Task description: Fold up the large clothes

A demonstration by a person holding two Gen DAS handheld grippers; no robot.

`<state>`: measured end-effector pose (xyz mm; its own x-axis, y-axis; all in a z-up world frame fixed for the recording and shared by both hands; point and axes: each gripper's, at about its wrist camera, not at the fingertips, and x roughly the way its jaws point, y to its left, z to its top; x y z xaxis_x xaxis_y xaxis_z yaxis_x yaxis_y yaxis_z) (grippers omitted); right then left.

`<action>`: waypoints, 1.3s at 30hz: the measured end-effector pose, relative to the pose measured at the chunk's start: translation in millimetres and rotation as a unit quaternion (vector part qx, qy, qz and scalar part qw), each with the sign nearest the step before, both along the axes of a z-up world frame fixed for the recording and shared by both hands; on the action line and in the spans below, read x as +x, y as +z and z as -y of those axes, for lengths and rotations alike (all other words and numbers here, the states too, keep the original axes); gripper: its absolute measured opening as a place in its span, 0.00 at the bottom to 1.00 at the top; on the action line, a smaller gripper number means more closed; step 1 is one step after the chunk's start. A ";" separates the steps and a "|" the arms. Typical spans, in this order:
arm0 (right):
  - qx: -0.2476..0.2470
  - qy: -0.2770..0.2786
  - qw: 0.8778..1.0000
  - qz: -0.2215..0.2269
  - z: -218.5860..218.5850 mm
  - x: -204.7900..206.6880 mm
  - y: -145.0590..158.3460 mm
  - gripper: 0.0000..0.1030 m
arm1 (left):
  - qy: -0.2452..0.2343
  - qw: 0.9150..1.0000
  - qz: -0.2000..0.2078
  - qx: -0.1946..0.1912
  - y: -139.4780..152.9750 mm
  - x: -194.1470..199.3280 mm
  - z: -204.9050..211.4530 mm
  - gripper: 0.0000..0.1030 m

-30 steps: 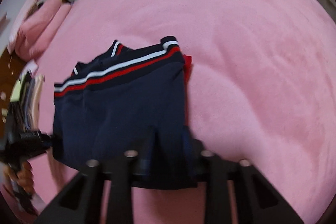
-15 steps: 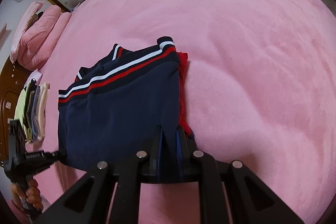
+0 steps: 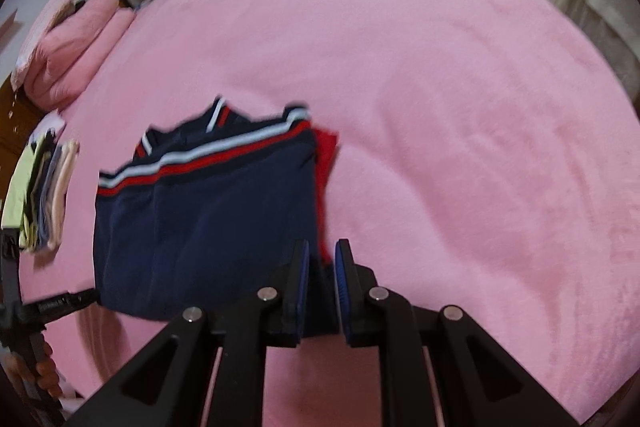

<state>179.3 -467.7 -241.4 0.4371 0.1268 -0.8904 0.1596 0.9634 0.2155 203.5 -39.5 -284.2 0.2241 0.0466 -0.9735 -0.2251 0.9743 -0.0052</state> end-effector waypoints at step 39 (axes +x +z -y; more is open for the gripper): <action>0.261 0.048 0.964 -0.019 -101.0 64.8 -67.6 0.02 | -0.014 0.965 0.004 -0.261 -46.3 45.7 71.8 0.03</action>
<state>244.1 -366.7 -309.0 0.3694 0.5997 -0.7099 0.0931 0.7362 0.6704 249.2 -111.3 -330.5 0.2262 -0.4550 -0.8613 -0.1972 0.8445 -0.4980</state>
